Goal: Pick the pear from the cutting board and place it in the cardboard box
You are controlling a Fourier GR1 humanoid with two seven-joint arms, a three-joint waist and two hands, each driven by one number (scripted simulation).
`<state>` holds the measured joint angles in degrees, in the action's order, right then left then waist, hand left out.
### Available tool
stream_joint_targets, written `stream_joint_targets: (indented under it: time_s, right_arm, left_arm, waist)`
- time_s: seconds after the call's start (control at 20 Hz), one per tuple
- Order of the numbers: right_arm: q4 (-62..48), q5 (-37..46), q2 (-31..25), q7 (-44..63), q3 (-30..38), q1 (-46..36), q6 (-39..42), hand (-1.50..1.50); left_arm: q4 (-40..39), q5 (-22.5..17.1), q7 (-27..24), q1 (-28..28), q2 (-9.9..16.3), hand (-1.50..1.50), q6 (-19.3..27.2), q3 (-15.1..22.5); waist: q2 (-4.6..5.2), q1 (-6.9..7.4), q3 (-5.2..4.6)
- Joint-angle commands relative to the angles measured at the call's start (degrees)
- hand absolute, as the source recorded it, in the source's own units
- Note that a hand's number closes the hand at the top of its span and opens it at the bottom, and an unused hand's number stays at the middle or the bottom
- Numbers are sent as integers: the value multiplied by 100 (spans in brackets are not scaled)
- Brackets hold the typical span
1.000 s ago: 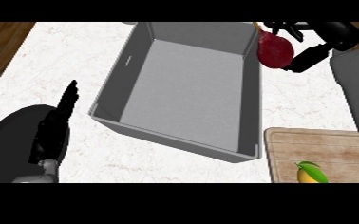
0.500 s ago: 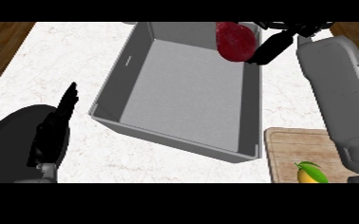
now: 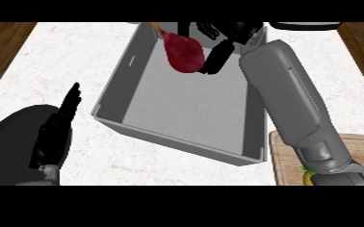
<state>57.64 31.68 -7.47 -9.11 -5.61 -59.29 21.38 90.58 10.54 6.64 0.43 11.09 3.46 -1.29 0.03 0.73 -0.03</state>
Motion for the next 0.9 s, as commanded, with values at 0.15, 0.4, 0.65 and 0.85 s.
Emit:
stream_joint_targets:
  time_s: [0.15,0.4,0.65,0.85]
  right_arm:
    - [-1028,506,726,265,-660,-97,-838,150]
    - [-2003,-73,740,578,-802,-530,-1129,-150]
    - [-2686,-779,745,168,-1226,-679,-1853,-150]
    - [-2795,-1352,746,-265,-715,-608,-2045,-150]
  left_arm:
    - [133,9,71,26,-40,0,-88,45]
    - [-206,19,-242,-73,-83,0,-64,-43]
    - [-516,62,-99,-629,11,0,-151,-109]
    - [-76,36,-114,-211,-5,0,-226,-18]
  waist:
    - [21,77,1]
    - [37,139,-1]
    - [79,261,0]
    - [76,282,5]
